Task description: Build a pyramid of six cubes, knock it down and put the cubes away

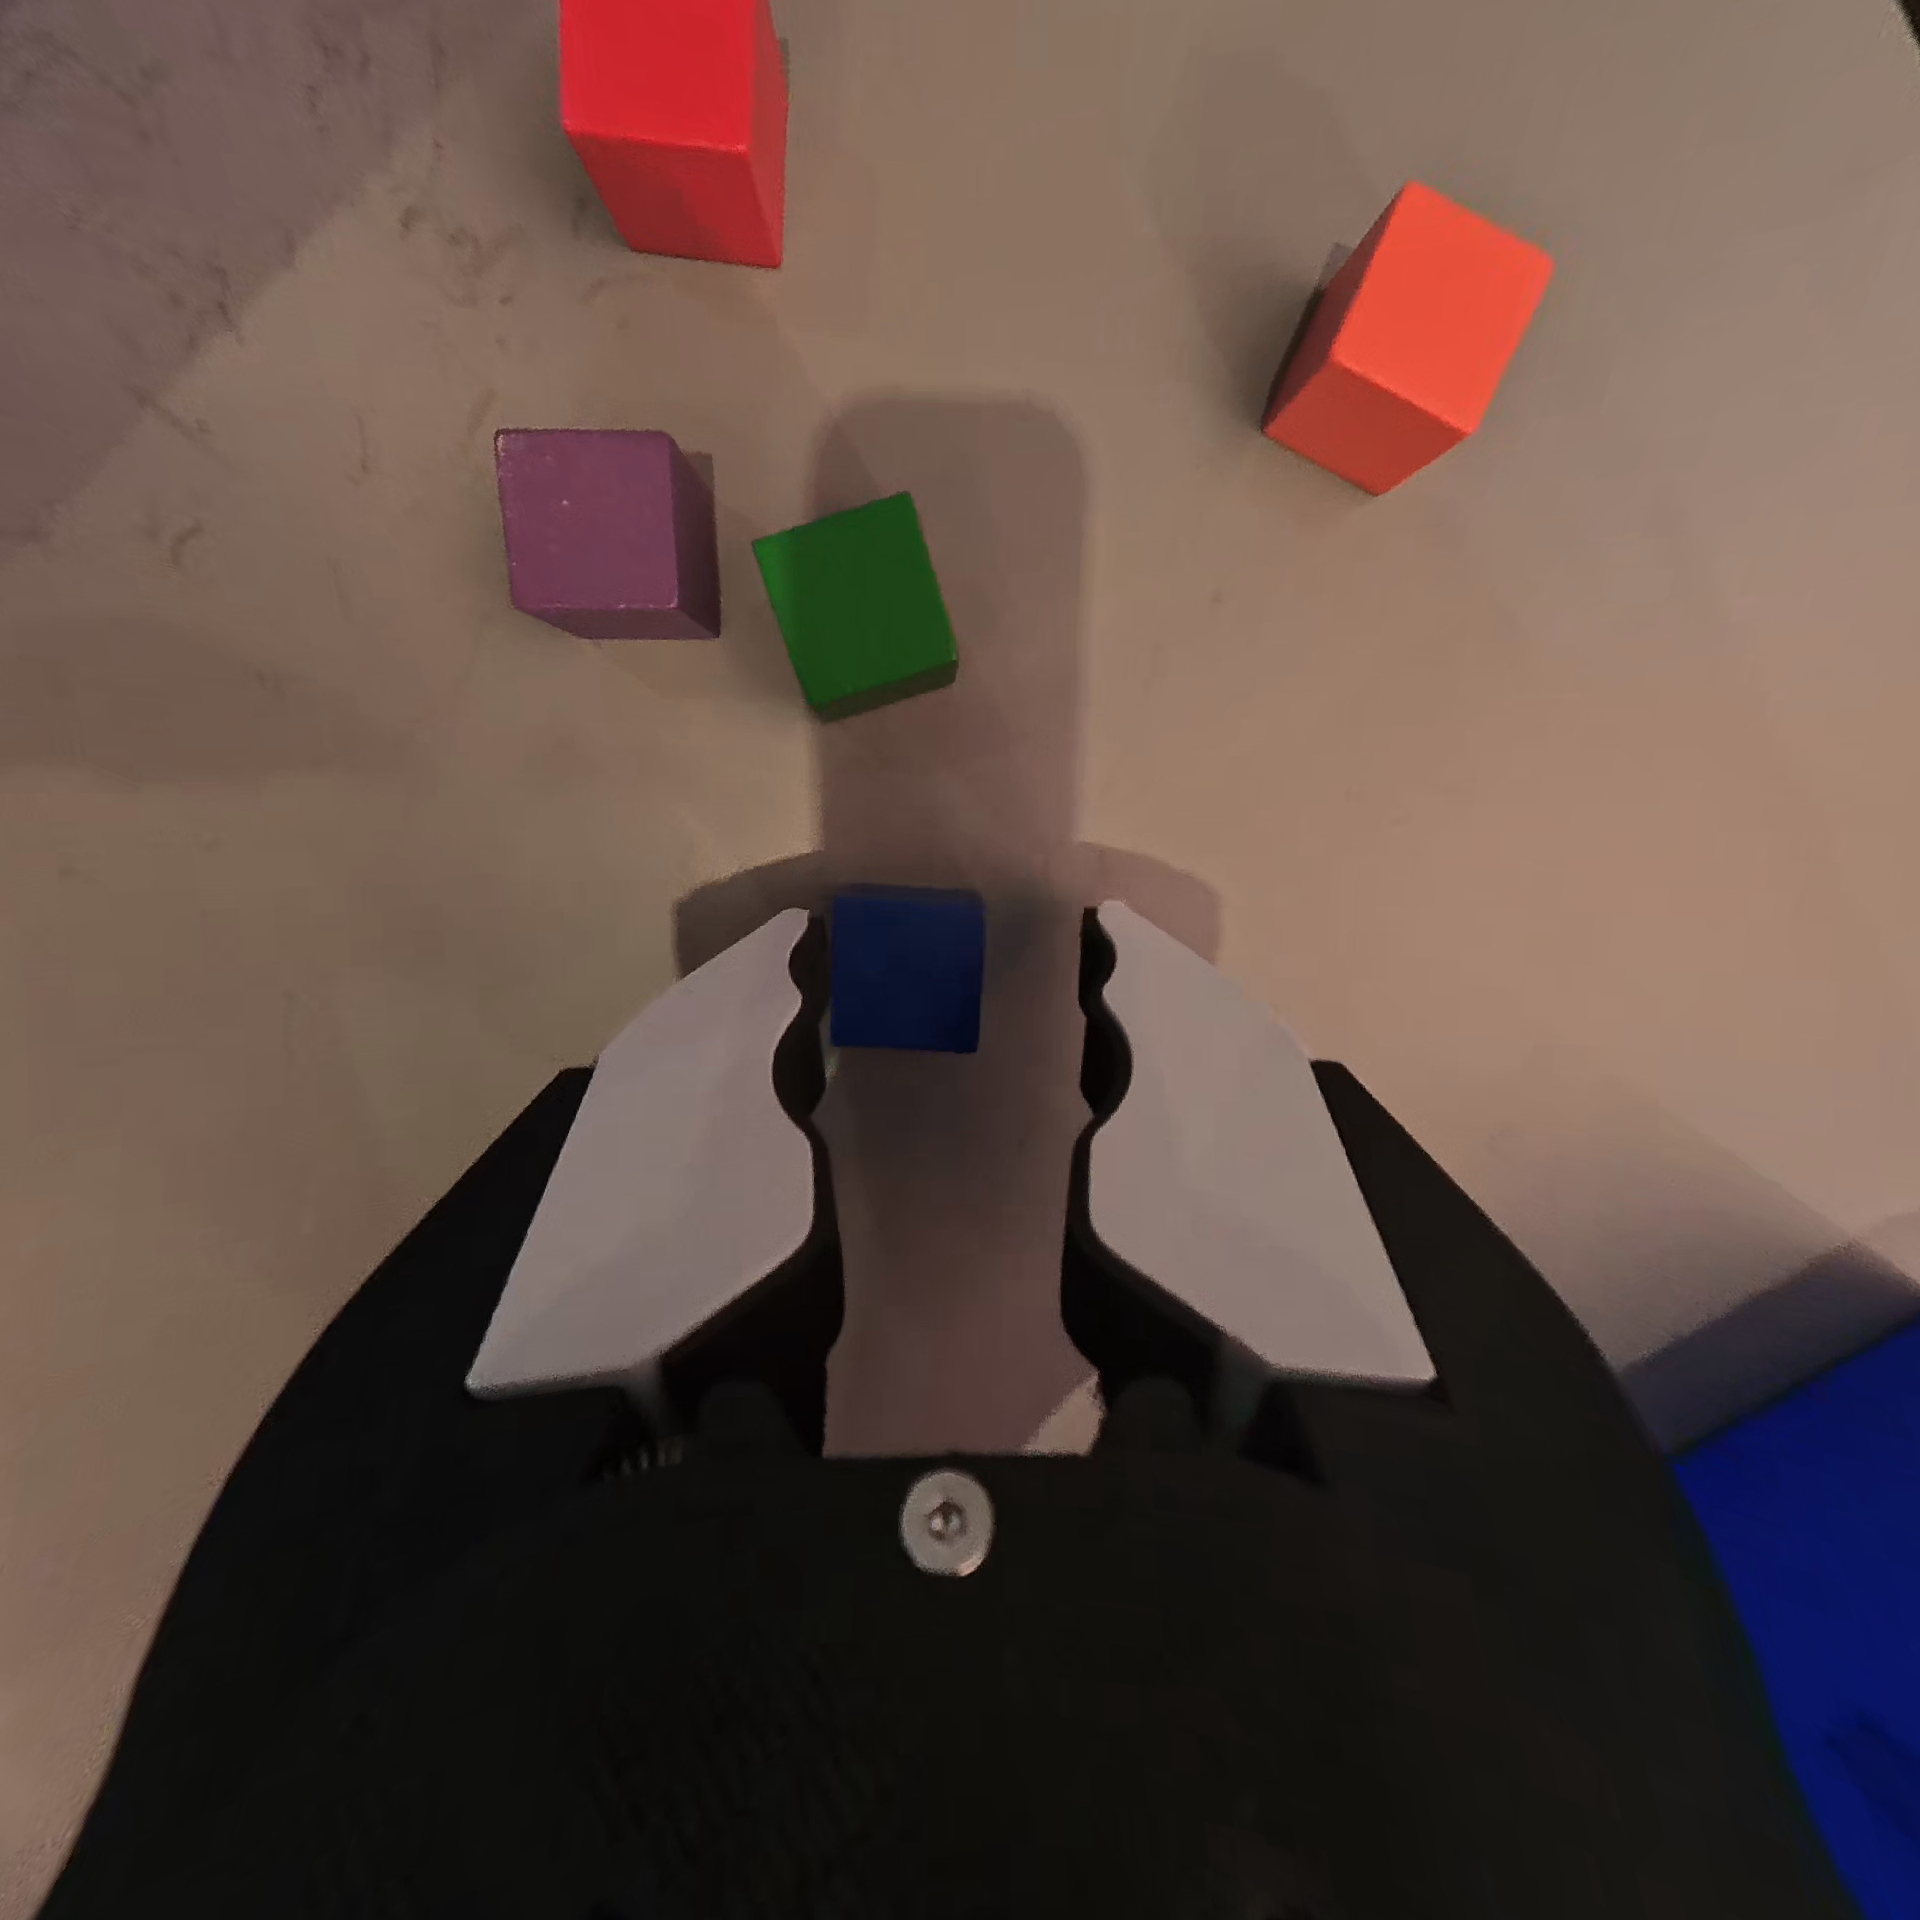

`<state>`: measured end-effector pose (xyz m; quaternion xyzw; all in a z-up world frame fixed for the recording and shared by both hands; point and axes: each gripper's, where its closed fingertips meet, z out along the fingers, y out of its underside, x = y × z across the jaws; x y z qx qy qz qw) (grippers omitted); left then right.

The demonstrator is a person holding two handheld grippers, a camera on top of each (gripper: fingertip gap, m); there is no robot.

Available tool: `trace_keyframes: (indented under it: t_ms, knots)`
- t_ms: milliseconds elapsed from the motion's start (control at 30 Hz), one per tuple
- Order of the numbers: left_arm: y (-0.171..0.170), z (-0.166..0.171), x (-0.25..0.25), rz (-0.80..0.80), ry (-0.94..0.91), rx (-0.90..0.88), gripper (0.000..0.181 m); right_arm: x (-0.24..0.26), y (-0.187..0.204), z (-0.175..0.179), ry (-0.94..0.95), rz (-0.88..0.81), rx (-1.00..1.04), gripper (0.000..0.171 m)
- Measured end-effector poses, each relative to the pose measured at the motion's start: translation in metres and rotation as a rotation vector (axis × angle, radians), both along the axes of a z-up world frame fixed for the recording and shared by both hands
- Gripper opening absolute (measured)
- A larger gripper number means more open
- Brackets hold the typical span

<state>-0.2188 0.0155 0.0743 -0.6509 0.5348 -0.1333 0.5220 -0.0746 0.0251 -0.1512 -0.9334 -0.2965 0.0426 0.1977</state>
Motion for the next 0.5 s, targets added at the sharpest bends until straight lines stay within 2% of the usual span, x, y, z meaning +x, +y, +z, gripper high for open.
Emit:
trace_keyframes:
  t_ms: [100,233,367,433,500]
  knots:
    - [0.000,-0.001,0.001,0.000,0.004,0.000,0.000,-0.001,-0.005,-0.008,-0.010,0.039,-0.041,0.030]
    - [0.000,-0.001,0.001,-0.003,0.005,0.002,0.000,-0.004,-0.008,0.013,0.018,0.068,-0.009,0.030]
    - [-0.001,0.001,-0.001,-0.003,-0.002,0.003,0.000,0.011,-0.023,0.083,0.078,0.109,0.084,0.030]
    - [-0.002,0.003,-0.001,-0.005,-0.008,0.004,0.000,0.053,-0.031,0.122,0.080,0.047,0.168,0.030]
    - [-0.004,0.004,-0.001,-0.011,-0.011,0.008,0.000,0.113,-0.035,0.150,0.088,-0.084,0.269,0.030]
